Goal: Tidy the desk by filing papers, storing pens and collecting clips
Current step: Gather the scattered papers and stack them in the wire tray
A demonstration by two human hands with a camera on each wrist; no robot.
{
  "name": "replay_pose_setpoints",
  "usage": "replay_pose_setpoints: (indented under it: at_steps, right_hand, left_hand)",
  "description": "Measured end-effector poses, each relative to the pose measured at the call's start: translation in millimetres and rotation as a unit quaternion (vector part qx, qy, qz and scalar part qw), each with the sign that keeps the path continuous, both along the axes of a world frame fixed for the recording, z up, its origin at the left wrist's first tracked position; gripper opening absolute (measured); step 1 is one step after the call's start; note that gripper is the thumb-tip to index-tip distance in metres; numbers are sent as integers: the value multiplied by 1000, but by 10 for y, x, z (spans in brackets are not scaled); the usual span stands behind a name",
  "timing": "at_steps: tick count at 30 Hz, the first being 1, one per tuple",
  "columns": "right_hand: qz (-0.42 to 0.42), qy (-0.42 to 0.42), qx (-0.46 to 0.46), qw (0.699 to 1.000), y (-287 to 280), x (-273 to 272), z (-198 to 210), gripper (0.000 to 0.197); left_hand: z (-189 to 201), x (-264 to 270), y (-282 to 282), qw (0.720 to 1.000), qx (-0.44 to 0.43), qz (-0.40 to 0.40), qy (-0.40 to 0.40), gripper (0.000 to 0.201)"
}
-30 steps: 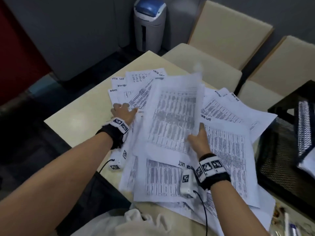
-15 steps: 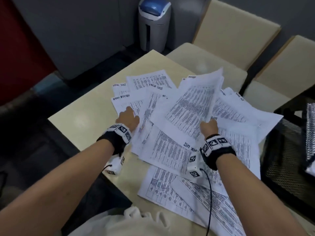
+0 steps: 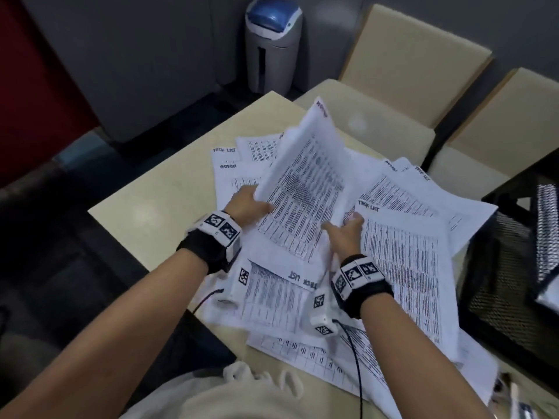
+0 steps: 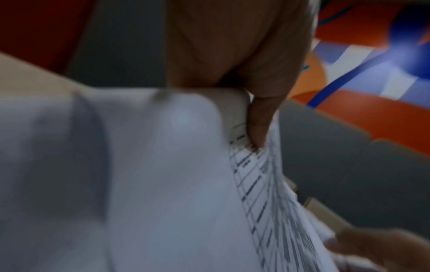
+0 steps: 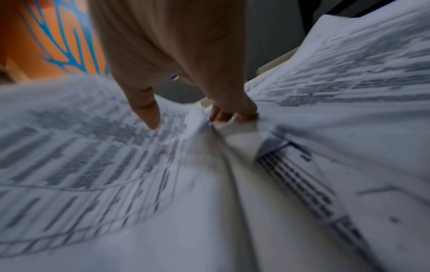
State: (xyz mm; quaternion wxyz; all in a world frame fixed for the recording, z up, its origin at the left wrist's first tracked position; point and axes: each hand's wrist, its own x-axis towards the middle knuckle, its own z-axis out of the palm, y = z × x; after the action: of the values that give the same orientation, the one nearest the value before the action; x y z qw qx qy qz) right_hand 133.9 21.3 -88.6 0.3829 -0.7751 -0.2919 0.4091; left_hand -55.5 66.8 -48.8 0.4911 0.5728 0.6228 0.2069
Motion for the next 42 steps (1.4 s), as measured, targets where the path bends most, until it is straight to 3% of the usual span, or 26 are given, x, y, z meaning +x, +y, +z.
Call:
replay_pose_setpoints:
  at_steps: [2,4,5,8,10,12,15,17,19,21,24,26,29,31,33,34,36,37,39,40,41,42]
  right_hand:
    - [-29,94,48,994,-94,57,190,48]
    - [-56,195,145,968,-163,86,539,11]
    - [-65,203,191,958,-182,110,734,17]
    - [-80,107,312,940,-256,163,1347,23]
    - [-81,39,396,914,-336,218,1695,21]
    - [-81,27,435,896,-407,283,1828,15]
    - [-89,21,442,892,-551,268,1767,58]
    - [-103,-10,451,886,-648,208,1692,73]
    - [-99,-87,464,876,-699,174,1623,74]
    - [-59,-206,441,871,-711,136,1612,70]
    - [-2,-314,368,875,-689,116,1551,47]
    - [-21,-273,368,889,-665,104,1432,52]
    - [-76,-77,336,935,-705,56,1309,66]
    - [-71,-22,284,956,-714,50,1264,62]
    - [-75,-47,294,952,-742,49,1292,59]
    - [-86,-103,312,940,-753,60,1344,63]
    - [-89,-303,323,892,-735,82,1469,75]
    - [-66,-418,315,850,-719,70,1517,80]
    - [5,-618,292,730,-671,38,1564,80]
    - [48,-674,270,686,-648,13,1592,73]
    - [87,-697,237,671,-629,4,1611,60]
    - [118,-690,198,686,-613,9,1626,44]
  left_hand:
    - [303,-80,-55,997,39,-41,-48,11]
    - [615,-95,-86,990,91,-62,-89,18]
    - [754,-79,-91,984,121,-54,-116,19]
    - [1142,39,-128,951,201,-15,-236,14]
    - [1353,110,-160,921,251,-23,-298,21]
    - [1446,158,-177,903,276,-28,-328,29]
    - [1380,200,-206,904,258,-12,-339,58]
    - [1284,232,-234,898,252,-3,-361,78]
    - [1213,288,-276,886,292,14,-361,75]
    - [1164,339,-286,876,375,31,-301,58]
    - [1078,338,-304,865,457,32,-202,34]
    - [917,302,-268,883,418,47,-209,33]
    - [600,307,-256,945,196,8,-260,57]
    - [409,311,-321,980,107,-44,-161,64]
    - [312,316,-370,989,108,-59,-84,58]
    - [338,322,-378,988,121,-59,-71,47]
    - [515,363,-363,979,189,-71,-6,18]
    - [639,400,-340,966,236,-88,55,6]
    - [897,497,-291,932,315,-131,119,11]
    - [1033,550,-298,914,348,-158,137,15]
    - [1135,606,-317,894,378,-180,161,17]
    - [1195,645,-339,877,404,-185,184,15]
